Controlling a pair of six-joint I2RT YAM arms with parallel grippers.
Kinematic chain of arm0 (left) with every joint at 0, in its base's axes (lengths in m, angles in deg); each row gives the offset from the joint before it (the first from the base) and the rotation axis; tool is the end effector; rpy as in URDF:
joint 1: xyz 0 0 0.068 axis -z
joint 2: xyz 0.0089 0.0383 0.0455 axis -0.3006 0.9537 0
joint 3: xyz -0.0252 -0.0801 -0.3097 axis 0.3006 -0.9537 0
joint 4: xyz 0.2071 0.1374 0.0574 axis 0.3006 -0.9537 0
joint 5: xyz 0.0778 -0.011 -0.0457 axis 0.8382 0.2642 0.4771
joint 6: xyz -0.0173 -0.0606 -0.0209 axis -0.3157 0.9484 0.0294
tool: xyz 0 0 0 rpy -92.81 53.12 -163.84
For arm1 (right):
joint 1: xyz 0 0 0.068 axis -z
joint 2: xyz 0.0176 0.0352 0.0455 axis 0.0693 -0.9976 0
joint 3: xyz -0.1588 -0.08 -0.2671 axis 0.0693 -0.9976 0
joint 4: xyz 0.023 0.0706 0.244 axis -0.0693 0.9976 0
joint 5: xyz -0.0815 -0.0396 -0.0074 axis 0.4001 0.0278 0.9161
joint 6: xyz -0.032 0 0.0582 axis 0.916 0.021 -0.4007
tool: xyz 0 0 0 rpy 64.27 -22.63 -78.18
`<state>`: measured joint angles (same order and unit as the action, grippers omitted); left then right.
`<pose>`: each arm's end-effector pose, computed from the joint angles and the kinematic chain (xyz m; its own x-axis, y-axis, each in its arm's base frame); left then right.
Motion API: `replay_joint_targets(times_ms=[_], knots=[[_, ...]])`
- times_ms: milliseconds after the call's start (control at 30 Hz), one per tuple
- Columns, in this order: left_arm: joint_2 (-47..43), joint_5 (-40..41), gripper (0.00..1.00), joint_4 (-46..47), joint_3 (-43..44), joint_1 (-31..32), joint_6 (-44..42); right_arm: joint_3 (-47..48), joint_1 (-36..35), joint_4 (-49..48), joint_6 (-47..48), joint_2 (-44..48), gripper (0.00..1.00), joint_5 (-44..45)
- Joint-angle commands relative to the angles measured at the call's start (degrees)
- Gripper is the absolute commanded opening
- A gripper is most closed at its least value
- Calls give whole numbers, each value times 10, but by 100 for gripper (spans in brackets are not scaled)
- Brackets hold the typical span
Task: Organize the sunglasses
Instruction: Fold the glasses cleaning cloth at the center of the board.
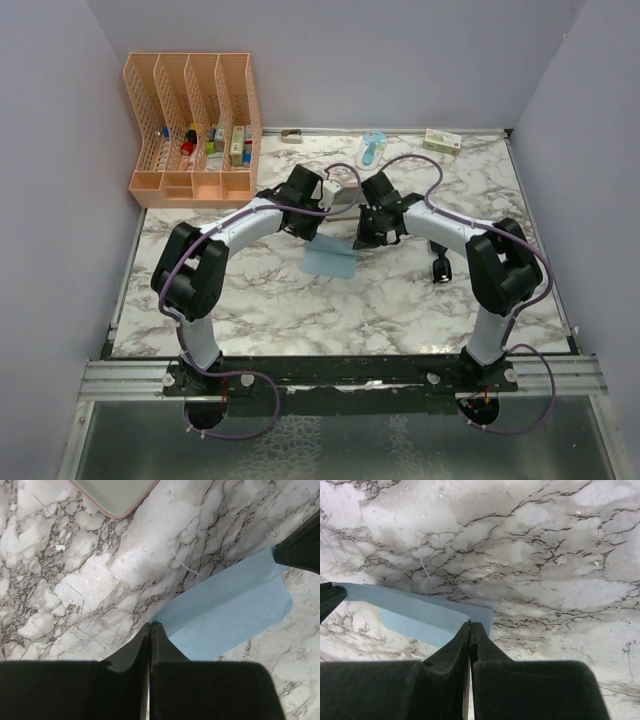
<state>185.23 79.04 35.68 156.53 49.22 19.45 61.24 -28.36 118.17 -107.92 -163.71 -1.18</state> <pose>0.3412 -0.2207 0.2506 -0.6358 0.4982 -0.5895 0.6572 0.7500 -0.0749 0.3274 0.2112 0.2220 -0.9389 0.1912 -0.2862 0.0904 0.9393 0.3310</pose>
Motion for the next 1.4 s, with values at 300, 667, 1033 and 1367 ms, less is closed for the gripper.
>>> replay_joint_targets(times_ms=[300,667,1033,1367], knots=[[-41,-22,0,14,-42,0,-20,-38,-13,-51,2,39,1,-23],[-52,-38,0,15,-54,6,-21,-49,-25,-57,-8,41,1,-24],[-65,-34,0,25,-87,18,-34,-69,-30,-56,-20,52,1,-23],[-88,-35,0,29,-105,19,-45,-87,-32,-64,-24,65,1,-27]])
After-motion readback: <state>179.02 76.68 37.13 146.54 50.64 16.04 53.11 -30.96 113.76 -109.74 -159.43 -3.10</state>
